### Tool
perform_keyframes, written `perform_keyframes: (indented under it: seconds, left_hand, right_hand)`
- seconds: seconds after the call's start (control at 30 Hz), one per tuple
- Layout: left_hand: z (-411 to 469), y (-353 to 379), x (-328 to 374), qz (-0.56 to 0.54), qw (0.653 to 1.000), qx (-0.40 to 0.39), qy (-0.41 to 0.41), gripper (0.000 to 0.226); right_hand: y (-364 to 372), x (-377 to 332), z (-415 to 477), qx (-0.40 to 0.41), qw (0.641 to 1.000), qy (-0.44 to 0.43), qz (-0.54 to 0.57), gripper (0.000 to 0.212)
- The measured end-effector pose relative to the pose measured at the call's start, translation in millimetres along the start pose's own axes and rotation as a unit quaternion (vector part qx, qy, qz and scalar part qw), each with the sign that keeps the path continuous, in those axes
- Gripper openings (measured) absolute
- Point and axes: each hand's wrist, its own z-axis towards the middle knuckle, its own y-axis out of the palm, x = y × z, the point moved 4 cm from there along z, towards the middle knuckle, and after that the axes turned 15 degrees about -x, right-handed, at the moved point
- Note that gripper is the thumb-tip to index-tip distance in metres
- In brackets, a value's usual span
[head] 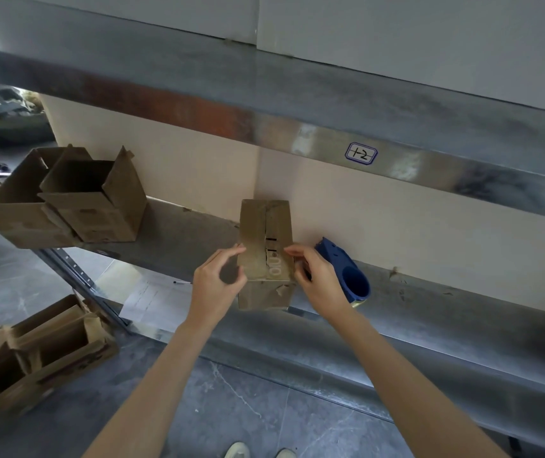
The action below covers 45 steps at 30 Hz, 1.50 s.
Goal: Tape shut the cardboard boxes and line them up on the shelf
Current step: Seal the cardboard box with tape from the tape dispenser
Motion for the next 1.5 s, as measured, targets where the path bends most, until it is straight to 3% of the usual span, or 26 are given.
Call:
perform_keyframes:
  seconds: [0.33,0.5,0.73,0.83,1.0,1.17,1.33,1.5]
  left_hand:
    - [0,1,2,-0.004,1.000,0.009,-0.004,0.038]
    - [1,-2,4,0.010,1.000,-0.012,0.002,0.038]
    - [3,-2,-1,0.012,1.000,-0.022,-0.001,0.036]
    - [4,-3,-3,0.011,0.999,-0.029,0.005,0.040]
    - [5,-6,-8,0.024,0.998,-0.051,0.030,0.031]
    - [4,-7,-10,0.076,0.990,-0.102,0.068,0.067]
    - [4,-4,-12,0.092,0.990,-0.085,0.065,0.066]
    - [2,-3,-12,0.077,0.992,-0.079,0.061,0.067]
  right_hand:
    - [2,-4,6,0.021,1.000,-0.001,-0.022,0.036]
    - [-3,-4,8,-0.042,0.999,0.008,-0.030,0.046]
    - [-4,-6,6,-0.057,0.997,-0.010,-0.052,0.043]
    - [-9,-5,6,-0.102,0.994,0.001,-0.042,0.056]
    - [-9,-4,3,-0.134,0.982,-0.036,-0.129,0.061]
    - [-8,-5,4,-0.134,0.978,-0.037,-0.154,0.073]
    - [-5,-6,3,-0.102,0.979,-0.042,-0.171,0.056]
    - [-4,-8,3,-0.106,0.977,-0.028,-0.185,0.070]
